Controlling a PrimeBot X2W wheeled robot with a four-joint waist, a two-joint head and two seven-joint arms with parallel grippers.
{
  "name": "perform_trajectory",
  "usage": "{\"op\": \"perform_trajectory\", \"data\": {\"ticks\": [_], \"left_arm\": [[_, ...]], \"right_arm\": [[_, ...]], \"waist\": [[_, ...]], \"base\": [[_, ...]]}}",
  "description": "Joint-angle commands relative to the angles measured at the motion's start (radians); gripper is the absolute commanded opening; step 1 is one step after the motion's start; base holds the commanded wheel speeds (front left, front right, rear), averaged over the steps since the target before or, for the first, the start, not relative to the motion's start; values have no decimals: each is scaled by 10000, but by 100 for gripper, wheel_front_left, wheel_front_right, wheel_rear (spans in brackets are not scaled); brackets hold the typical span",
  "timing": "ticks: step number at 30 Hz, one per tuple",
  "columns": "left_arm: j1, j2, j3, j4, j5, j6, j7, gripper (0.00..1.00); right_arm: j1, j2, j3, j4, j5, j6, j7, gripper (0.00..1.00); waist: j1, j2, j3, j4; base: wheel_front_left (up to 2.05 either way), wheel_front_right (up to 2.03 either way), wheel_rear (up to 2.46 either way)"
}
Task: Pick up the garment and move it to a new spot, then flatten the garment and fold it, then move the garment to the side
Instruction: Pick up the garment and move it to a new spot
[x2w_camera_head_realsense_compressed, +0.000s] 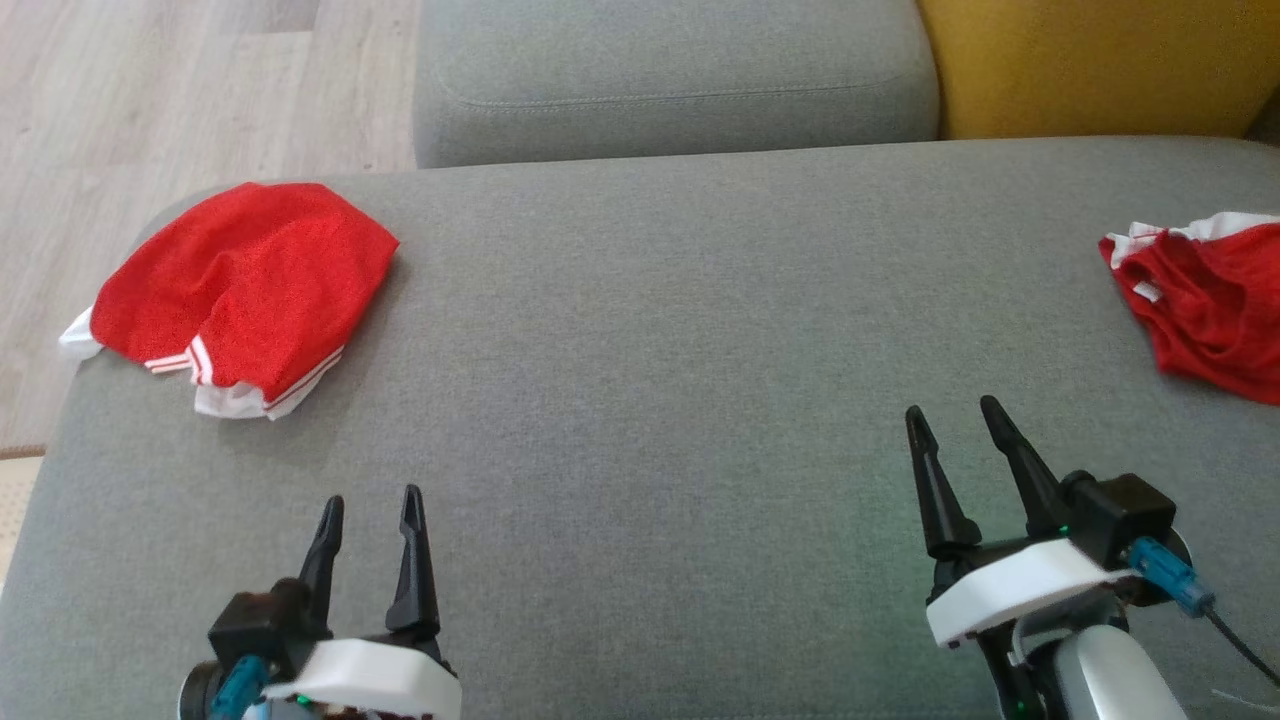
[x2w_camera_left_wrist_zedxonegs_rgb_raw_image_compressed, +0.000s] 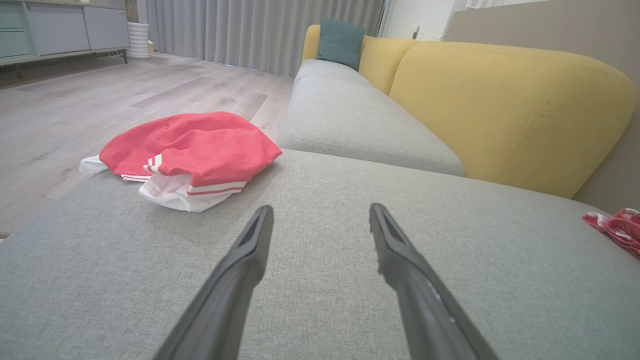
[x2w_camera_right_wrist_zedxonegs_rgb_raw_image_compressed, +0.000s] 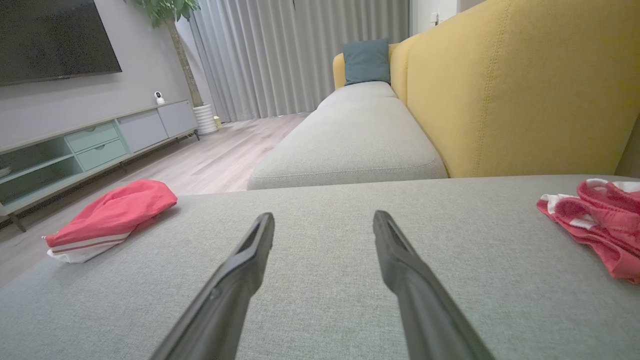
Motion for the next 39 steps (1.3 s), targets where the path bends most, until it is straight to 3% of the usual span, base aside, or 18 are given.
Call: {"op": "perform_trajectory", "data": {"ticks": [1,7,23,39], "left_arm": [[-203,-26,315,-324,20,-40,-122,100],[-243,-26,335,-372,10,8,-122,100],[51,152,923,-745,285,-1,-122,100],[656,49,1815,-2003,-21,496,-122,100]], "right_arm": [[-182,-13,229,-408,27,-9,35,100],[-144,-13,277,-394,14,-9,58,100],[71,-13,854,-228,470,-9,-117,100],[-990,-12,1992,88,396,-9,173,100]], "waist": [[1,-1,-1,90],[1,-1,-103,675],[1,-1,-630,4692],[1,-1,288,5321]], "base": [[0,0,0],[0,0,0],[0,0,0],[0,0,0]]}}
